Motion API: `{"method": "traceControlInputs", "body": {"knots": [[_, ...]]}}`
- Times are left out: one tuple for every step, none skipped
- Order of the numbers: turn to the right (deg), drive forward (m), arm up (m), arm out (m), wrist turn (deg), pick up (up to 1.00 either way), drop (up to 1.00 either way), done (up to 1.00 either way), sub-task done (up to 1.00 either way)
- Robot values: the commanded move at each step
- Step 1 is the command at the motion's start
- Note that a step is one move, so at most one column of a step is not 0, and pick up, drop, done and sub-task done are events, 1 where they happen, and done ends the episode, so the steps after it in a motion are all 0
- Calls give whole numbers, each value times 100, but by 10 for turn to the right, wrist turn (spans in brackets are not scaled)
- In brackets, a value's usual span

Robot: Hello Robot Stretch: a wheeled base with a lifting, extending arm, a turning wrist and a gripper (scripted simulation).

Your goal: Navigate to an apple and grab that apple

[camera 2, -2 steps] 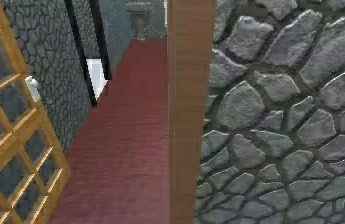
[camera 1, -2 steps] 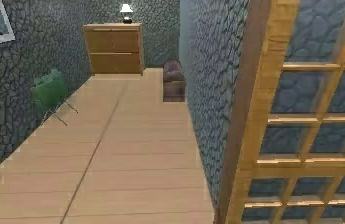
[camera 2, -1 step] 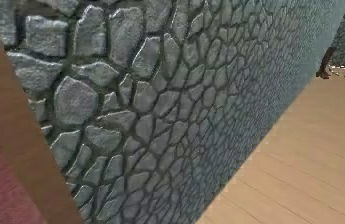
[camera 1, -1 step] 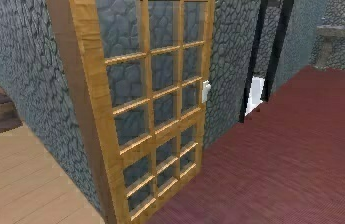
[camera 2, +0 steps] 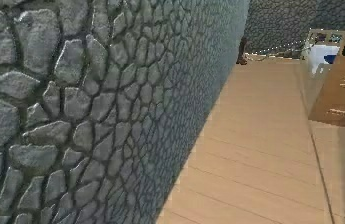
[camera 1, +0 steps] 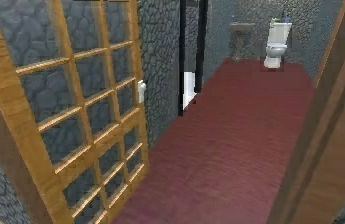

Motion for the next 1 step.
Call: {"method": "traceControlInputs", "body": {"knots": [[0,65,0,0,0,0,0,0,0]]}}
